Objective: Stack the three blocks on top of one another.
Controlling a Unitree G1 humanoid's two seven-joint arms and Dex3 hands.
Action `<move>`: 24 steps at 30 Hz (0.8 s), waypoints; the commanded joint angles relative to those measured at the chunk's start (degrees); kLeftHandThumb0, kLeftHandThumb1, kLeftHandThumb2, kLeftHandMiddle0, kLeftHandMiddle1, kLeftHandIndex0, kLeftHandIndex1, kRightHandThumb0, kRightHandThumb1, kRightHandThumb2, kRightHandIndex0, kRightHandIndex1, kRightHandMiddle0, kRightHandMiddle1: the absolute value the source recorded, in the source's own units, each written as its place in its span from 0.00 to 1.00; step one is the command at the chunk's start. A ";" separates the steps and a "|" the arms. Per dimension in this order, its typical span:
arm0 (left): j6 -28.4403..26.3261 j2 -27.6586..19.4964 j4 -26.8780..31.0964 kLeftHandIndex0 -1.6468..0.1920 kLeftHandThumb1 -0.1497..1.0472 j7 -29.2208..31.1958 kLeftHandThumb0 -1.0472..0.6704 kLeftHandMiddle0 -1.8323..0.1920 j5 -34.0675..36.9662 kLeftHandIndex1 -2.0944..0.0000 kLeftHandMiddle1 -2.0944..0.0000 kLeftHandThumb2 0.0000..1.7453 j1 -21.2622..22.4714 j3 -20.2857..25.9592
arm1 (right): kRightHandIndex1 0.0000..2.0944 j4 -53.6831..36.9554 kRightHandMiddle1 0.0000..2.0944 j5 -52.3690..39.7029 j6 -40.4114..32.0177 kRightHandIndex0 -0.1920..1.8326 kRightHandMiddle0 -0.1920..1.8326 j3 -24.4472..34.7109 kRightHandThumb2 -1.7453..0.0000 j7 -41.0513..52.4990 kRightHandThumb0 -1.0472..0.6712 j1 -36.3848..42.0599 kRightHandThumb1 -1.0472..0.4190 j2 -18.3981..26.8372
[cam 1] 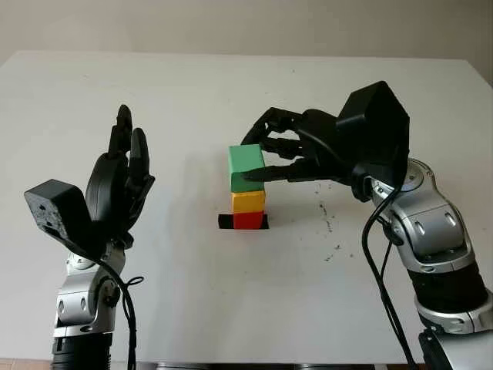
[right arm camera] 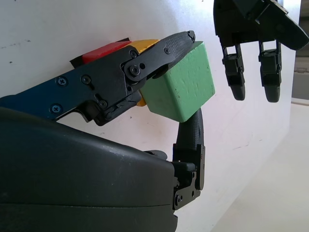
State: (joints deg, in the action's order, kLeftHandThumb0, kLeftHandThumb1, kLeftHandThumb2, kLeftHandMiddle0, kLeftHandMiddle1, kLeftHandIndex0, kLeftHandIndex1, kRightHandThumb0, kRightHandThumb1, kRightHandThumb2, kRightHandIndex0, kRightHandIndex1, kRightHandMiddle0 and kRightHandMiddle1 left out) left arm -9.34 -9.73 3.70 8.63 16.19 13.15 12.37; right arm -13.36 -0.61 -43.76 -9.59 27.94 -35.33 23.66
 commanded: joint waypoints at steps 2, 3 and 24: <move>0.33 -0.61 1.65 1.00 1.00 0.13 0.18 1.00 -0.32 1.00 1.00 0.36 -0.95 0.23 | 0.01 0.23 0.67 -0.09 0.78 0.20 0.10 0.96 0.97 0.43 0.30 0.12 0.06 1.39; 0.26 -0.59 1.67 1.00 1.00 0.03 0.18 1.00 -0.37 1.00 1.00 0.36 -0.92 0.22 | 0.01 0.26 0.64 -0.25 0.80 0.19 0.09 1.19 0.97 0.58 0.30 0.17 0.07 1.53; 0.00 -0.68 1.35 1.00 1.00 0.37 0.17 1.00 -0.09 1.00 1.00 0.35 -0.67 0.64 | 0.00 -3.00 0.04 -8.15 13.70 0.00 0.00 4.54 0.97 16.76 0.14 4.36 0.11 10.53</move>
State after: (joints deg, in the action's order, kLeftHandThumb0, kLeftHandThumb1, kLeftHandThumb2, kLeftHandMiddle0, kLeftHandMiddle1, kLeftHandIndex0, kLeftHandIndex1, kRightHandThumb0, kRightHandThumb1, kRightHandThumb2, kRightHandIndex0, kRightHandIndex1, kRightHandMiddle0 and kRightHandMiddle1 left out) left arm -9.42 -9.93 4.14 9.04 16.23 13.11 12.71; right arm -15.17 -7.78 -31.08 -6.18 44.06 -31.56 33.39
